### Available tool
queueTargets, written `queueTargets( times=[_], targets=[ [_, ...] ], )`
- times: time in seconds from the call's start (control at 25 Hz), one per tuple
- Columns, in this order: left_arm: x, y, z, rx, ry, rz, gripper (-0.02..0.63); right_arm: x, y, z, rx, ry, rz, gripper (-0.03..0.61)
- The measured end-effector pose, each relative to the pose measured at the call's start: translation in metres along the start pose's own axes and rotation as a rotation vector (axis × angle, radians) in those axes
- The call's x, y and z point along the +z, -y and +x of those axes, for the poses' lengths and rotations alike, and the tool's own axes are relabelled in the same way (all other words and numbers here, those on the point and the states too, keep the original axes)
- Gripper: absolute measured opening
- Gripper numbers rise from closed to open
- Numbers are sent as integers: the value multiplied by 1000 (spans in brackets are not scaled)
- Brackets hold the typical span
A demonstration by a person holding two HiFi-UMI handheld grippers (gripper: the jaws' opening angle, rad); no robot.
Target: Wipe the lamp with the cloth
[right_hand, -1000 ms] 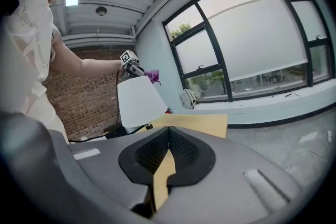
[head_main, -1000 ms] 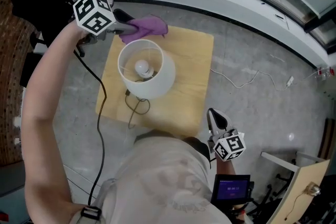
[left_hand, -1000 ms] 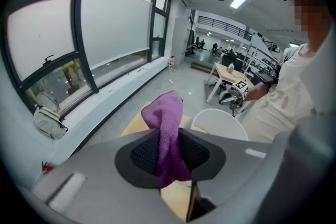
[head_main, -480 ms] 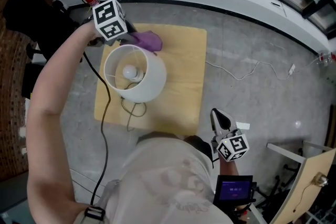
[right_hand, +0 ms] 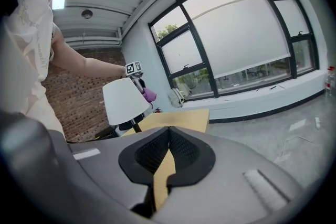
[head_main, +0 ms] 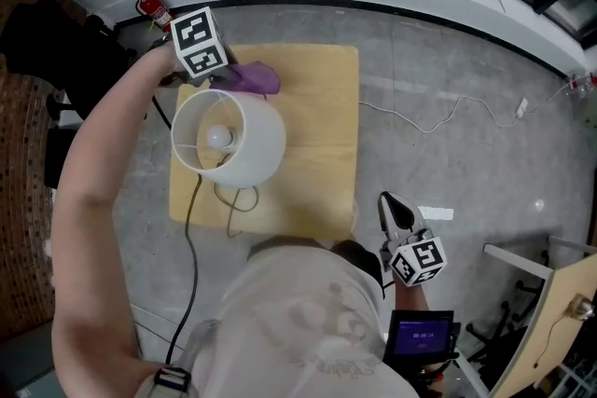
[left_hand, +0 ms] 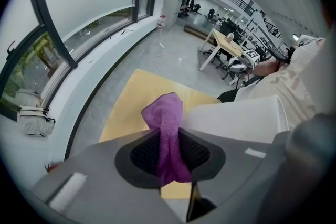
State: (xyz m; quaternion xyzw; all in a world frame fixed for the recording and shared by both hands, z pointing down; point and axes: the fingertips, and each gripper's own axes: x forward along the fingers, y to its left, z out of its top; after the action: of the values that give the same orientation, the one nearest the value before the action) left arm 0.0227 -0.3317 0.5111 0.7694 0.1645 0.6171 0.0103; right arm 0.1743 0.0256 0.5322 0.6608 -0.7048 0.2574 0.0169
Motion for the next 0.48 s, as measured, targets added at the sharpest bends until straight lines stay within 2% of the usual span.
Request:
queueTargets(
  times=[0.2, 0.48],
  targets=[
    [28, 24, -53, 28, 10, 121, 95, 7, 1, -1, 19, 6, -19, 14],
    [50, 72, -108, 20, -73, 278, 95, 11, 2, 2, 46, 43, -9, 14]
  ],
)
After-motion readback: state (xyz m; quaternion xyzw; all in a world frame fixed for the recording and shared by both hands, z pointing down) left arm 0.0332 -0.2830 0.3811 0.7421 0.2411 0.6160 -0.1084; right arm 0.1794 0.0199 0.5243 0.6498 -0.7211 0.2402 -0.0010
